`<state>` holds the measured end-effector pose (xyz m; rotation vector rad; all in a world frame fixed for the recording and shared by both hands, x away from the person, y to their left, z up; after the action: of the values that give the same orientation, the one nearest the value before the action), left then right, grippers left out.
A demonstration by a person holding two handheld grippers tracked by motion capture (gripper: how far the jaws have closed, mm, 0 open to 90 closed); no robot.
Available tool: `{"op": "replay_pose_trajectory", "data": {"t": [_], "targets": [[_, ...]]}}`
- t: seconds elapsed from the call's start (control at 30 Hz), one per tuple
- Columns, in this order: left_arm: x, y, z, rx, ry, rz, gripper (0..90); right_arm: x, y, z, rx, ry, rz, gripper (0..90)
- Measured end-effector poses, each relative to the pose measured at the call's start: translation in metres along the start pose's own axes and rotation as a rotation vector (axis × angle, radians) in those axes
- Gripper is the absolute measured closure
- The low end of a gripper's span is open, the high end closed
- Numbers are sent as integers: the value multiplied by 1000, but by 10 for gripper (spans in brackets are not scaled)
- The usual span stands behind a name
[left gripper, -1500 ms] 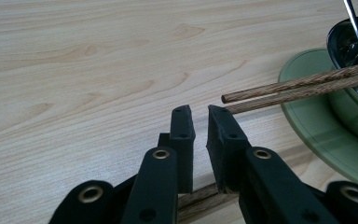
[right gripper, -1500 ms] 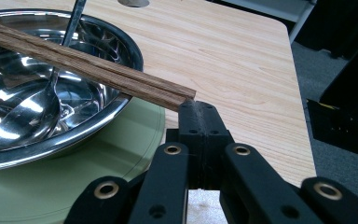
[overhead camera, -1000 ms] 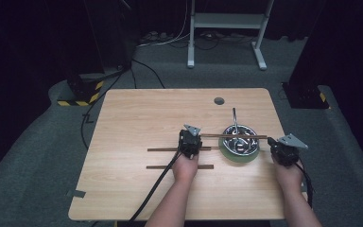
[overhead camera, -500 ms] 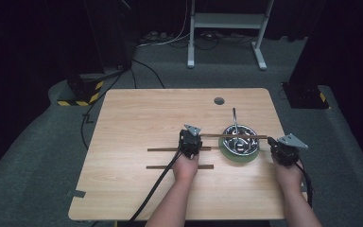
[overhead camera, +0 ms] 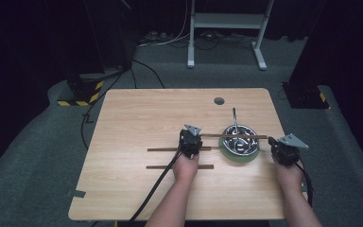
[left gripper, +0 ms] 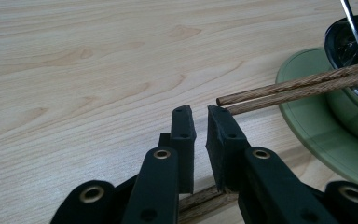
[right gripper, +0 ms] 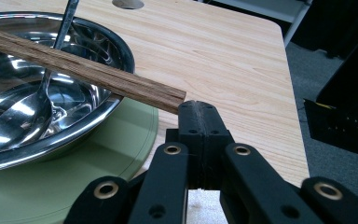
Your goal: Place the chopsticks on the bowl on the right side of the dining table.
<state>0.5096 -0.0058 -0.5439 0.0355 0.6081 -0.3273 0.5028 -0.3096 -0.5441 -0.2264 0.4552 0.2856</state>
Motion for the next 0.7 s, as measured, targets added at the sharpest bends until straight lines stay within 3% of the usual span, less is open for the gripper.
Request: {"op": "replay_pose_trajectory", "data": {"t": [0.7], "targets": [[-2,2,-3,-3,1,6,794,-1,0,1,-2,-6,-10,877]]}}
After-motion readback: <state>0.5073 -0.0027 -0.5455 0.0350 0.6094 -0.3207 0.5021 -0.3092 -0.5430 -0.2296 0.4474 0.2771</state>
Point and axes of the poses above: each handheld gripper's, and its own axes: x roughly forward along the jaws, z roughly out of its top, y roughly to its left, the point moved 8 cm from there along x, roughly forward along the jaws, and after that the axes turned 2 degrees about -y, right-handed, at the moved point
